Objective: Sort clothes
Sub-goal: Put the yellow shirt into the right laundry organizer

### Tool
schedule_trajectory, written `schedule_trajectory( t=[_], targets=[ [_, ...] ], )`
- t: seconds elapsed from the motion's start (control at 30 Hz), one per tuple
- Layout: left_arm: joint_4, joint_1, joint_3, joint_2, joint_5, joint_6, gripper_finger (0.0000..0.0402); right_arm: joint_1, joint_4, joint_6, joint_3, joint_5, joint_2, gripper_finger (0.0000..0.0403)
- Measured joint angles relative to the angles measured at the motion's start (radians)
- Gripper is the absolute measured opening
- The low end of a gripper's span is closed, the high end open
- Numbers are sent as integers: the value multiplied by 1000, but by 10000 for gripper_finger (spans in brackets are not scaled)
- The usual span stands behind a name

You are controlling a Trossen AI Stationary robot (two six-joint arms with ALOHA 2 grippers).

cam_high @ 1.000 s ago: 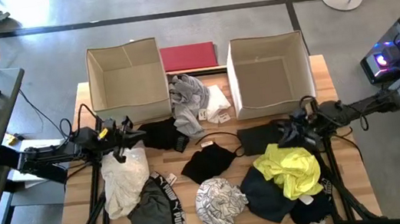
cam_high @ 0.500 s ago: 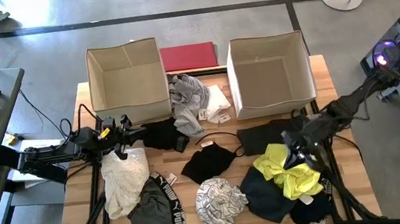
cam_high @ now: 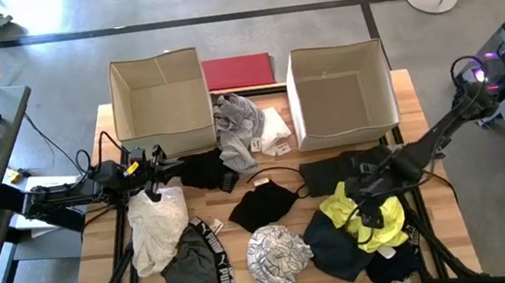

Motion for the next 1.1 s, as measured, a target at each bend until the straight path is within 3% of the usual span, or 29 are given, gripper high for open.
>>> schedule_trajectory(
  t=[0.17,0.33,0.47,0.63,0.67,0.87,1.1],
  targets=[
    [0,0,0,0,0,0,0,0,38,46,-99,-95,78,290],
    [0,0,0,0,0,0,0,0,156,61,-191,-137,175,265],
    [1,0,0,0,-1,5,0,0,172,26,-201,-138,246,194],
    [1,0,0,0,-2,6,0,0,108,-1,-129,-129,257,57],
    [2,0,0,0,-3,6,0,1,74,-7,-101,-111,253,39],
    [2,0,0,0,-3,6,0,2,-147,-1,169,111,154,43],
    [2,0,0,0,-2,1,0,1,-360,-46,559,518,76,41]
  ],
)
